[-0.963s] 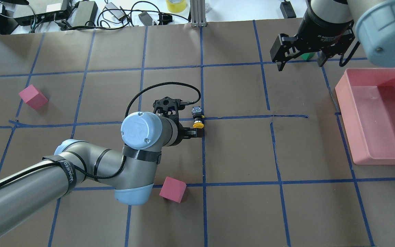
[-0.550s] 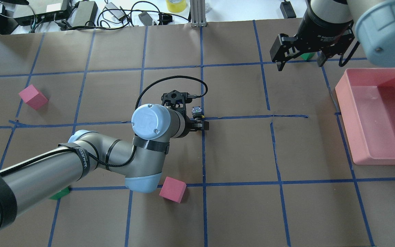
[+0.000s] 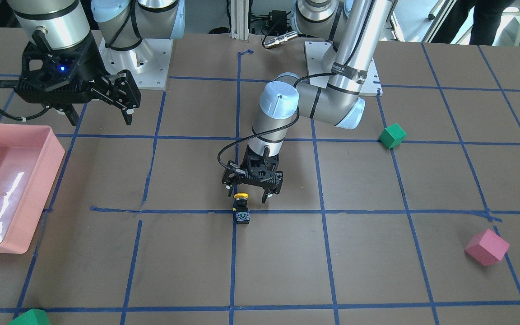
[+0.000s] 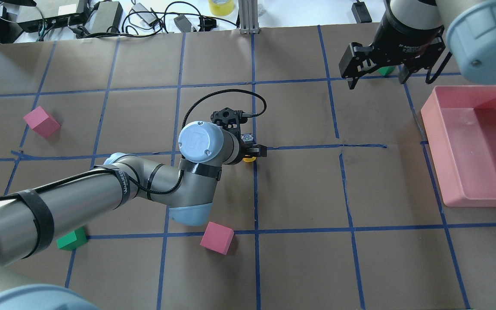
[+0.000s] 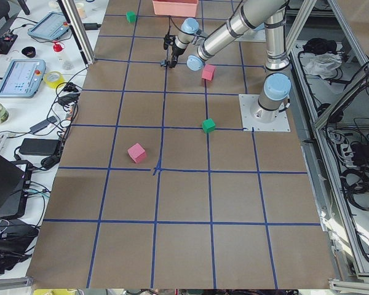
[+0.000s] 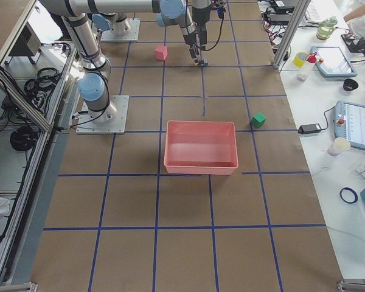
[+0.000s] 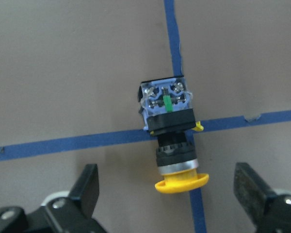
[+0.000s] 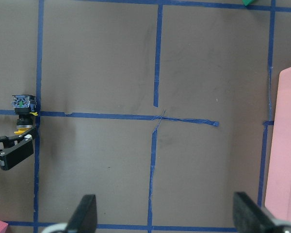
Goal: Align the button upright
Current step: 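Close the left gripper around the switch's yellow cap end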
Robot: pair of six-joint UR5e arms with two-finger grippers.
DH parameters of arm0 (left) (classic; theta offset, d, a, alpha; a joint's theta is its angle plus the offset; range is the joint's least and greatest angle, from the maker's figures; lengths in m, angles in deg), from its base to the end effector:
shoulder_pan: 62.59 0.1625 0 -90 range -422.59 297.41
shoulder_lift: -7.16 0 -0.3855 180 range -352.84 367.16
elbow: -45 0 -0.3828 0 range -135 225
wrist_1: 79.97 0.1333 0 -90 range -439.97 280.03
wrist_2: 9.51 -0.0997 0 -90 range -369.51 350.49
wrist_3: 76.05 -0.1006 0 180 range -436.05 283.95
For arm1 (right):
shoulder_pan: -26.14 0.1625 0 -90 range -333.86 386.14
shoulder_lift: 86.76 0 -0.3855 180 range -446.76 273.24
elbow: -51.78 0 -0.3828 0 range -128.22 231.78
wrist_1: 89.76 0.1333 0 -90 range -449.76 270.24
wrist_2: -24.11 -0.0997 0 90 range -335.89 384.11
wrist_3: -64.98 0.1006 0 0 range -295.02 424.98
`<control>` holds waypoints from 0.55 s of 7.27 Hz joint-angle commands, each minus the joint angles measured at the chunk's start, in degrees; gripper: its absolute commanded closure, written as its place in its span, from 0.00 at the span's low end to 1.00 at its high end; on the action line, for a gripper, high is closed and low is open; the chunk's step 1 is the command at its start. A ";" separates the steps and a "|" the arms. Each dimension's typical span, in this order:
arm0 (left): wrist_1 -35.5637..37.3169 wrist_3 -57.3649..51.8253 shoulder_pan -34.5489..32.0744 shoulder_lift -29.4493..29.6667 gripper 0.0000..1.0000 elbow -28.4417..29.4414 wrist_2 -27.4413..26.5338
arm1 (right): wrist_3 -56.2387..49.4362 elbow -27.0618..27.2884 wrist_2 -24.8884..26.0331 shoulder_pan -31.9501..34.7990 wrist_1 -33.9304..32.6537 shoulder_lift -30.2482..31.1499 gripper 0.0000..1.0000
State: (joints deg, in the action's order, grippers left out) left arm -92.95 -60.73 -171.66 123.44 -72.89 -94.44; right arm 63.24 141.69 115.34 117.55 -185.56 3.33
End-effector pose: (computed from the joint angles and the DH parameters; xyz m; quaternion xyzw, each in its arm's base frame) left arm -0.3061 -0.4503 0.1442 -0.0408 -0.9784 0.1762 0.0999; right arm 0.1432 -0.4885 0.4596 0.0269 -0.9982 0.0521 0.0109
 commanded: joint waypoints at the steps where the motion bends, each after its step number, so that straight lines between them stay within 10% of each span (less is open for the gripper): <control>1: 0.24 0.14 -0.09 1.76 0.02 1.16 0.21 | -0.02 0.00 0.00 0.00 0.00 0.00 0.00; 2: 0.24 0.14 -0.26 1.76 0.15 1.17 0.30 | -0.02 0.00 0.00 0.00 0.00 0.00 0.00; 4: 0.15 -0.03 -0.26 1.76 0.85 1.25 2.92 | 0.06 0.09 0.00 0.00 0.00 0.00 0.00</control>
State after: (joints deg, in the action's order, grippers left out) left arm -92.73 -60.67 -171.89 125.16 -71.72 -92.89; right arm 63.27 141.71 115.34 117.55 -185.56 3.33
